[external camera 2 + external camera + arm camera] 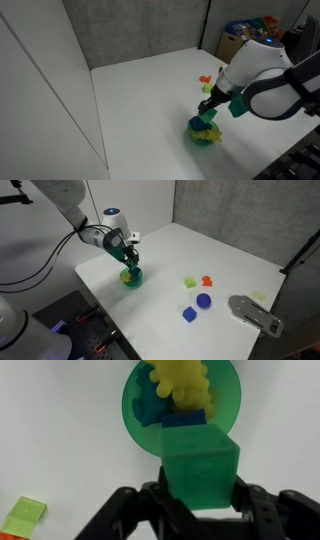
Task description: Put the green block in the green bowl
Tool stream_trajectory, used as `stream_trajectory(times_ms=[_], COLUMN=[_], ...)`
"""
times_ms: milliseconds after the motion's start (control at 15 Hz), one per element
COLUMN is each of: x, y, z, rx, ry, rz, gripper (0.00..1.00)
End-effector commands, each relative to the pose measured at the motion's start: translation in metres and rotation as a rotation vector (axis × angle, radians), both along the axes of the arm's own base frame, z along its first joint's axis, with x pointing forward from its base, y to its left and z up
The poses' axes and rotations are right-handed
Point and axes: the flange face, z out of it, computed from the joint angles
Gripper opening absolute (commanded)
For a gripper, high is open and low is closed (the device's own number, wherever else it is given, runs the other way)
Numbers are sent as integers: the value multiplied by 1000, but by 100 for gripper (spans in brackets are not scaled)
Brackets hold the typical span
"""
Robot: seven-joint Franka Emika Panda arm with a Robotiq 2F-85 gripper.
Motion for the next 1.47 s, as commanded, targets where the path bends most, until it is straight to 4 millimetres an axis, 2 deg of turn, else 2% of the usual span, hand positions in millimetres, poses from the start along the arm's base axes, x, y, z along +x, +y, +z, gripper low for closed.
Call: stream_trajectory(times_ms=[0,667,800,933,1133,1400], x=[-12,-32,-34,-34,-33,-27], y=[-5,-6,-5,-5,-7,-14], z=[-2,-24,-27,-28,-27,-17], rx=[9,39,41,45,47,45], ry=[-34,-55,-57,-63,-73,-77], rz=[-24,-29,-25,-27,-29,-40], gripper=[31,31,81,82,100,100])
